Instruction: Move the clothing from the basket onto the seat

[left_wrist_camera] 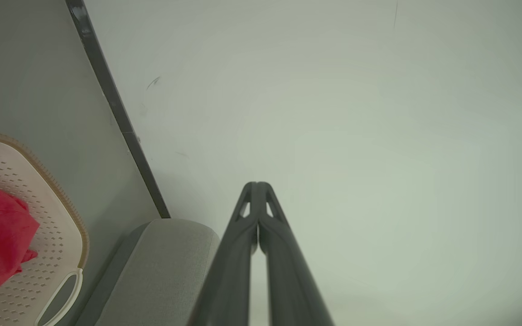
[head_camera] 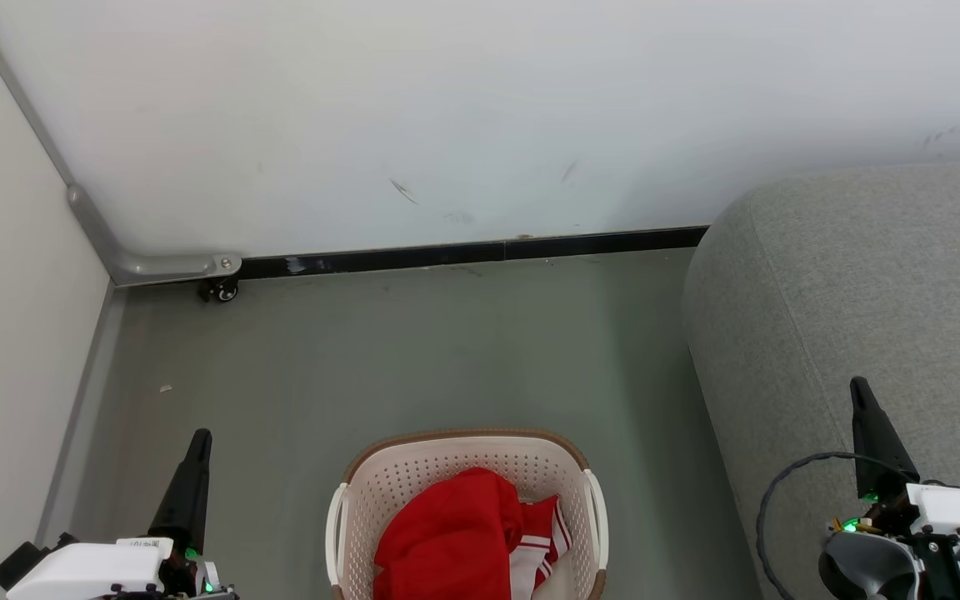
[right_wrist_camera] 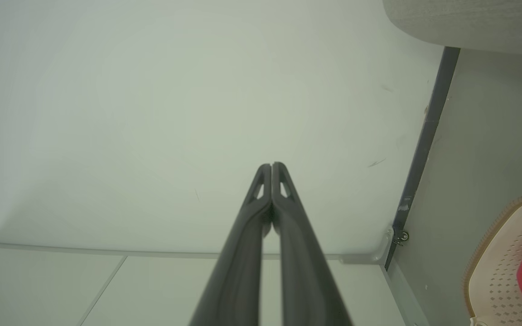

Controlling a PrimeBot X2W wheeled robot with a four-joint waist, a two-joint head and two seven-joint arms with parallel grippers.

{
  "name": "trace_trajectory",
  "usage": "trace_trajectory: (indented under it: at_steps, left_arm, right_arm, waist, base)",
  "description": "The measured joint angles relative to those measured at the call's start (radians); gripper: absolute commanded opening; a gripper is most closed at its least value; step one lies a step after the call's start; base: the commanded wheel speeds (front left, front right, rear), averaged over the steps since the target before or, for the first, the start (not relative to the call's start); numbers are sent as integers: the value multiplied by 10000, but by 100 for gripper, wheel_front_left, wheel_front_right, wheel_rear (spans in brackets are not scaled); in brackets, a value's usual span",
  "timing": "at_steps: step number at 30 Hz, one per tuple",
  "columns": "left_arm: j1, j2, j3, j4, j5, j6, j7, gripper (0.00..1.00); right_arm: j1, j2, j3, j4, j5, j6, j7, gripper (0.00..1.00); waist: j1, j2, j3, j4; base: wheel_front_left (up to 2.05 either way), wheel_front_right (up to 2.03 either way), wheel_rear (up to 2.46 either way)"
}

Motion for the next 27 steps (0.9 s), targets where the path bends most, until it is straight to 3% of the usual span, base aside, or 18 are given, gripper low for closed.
trace_trajectory:
  at_steps: [10, 11, 27]
  left_arm:
    - [0, 0, 0, 0, 0, 0, 0, 0]
    - [14, -15, -10, 63, 8, 2, -4, 100]
    - [473, -190, -322, 454, 132, 13, -364, 100]
  right_arm:
    - [-1, 2, -2, 0, 0, 0, 0, 0]
    - [27, 8, 8, 38, 6, -2, -2, 100]
    - [629, 188, 330, 533, -155, -15, -211, 100]
  waist:
    - [0, 0, 0, 0]
    - [0, 0, 0, 0]
    - [1, 0, -14, -2]
  base:
    - [0, 0, 0]
    - [0, 0, 0]
    - [0, 0, 0]
